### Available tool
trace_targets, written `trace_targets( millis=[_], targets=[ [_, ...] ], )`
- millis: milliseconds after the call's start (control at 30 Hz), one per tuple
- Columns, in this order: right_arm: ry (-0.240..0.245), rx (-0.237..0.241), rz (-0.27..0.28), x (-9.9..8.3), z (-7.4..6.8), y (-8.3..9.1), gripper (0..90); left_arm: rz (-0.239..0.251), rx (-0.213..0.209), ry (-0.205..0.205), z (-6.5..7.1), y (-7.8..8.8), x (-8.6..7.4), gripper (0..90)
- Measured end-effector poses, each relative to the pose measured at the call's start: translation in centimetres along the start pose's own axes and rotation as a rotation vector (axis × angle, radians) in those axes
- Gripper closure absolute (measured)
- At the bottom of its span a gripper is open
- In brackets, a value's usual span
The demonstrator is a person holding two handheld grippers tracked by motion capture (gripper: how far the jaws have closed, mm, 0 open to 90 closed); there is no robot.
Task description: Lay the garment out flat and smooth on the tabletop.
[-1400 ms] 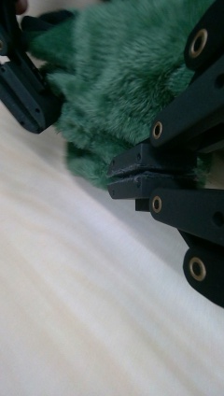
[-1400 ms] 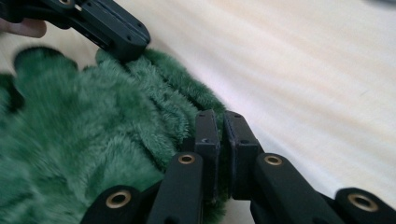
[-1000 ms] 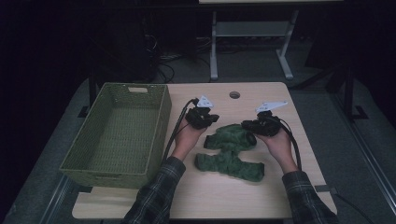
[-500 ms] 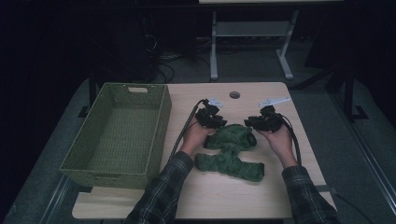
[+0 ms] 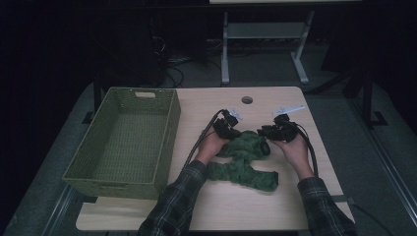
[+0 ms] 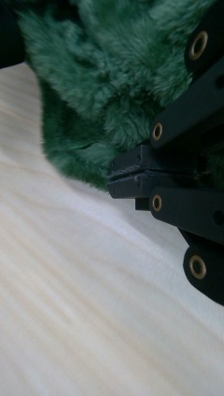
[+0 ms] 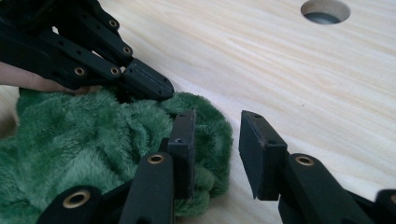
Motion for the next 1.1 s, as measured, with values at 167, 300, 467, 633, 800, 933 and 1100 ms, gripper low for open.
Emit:
trace_targets(
  millis=[167, 300, 467, 633, 800, 933, 1100],
  targets=[
    [0.001, -0.005, 0.032, 0.6, -0.1, 0.7, 65.0, 0.12, 0.068, -0.031, -0.2, 2.8, 1.7, 88.9],
    [0.015, -0.003, 0.052, 1.4, -0.5, 0.9, 63.8, 0.182, 0.091, -0.052, -0.2, 4.8, 2.7, 88.9],
    [0.011, -0.023, 0.049, 2.2, -0.7, -0.2, 61.2, 0.2, 0.098, -0.075, 0.0, 5.7, 3.0, 88.9],
    [-0.028, -0.015, -0.013, 1.4, -0.5, -2.3, 60.9, 0.192, 0.094, -0.073, 0.0, 5.6, 2.7, 88.8],
    [-0.031, 0.01, -0.093, 0.2, -0.7, -4.1, 76.5, 0.187, 0.094, -0.075, 0.0, 5.6, 2.7, 88.7],
    [-0.01, -0.026, -0.064, 0.5, -0.4, -3.8, 87.5, 0.198, 0.117, -0.081, -0.1, 6.1, 2.5, 88.7],
    [-0.006, -0.081, 0.107, 2.8, 0.3, -1.4, 88.2, 0.222, 0.17, -0.073, -1.1, 7.1, 1.9, 88.0]
  ],
)
Point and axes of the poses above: each handheld gripper's, and its own axes: y roughly backward along the jaws, x roughly out of its top, z roughly to its right, the point moved 7 cm from there along -y, roughly forward along the jaws, and after that the axes turned 9 degrees about -x, right-handed, at the moved point
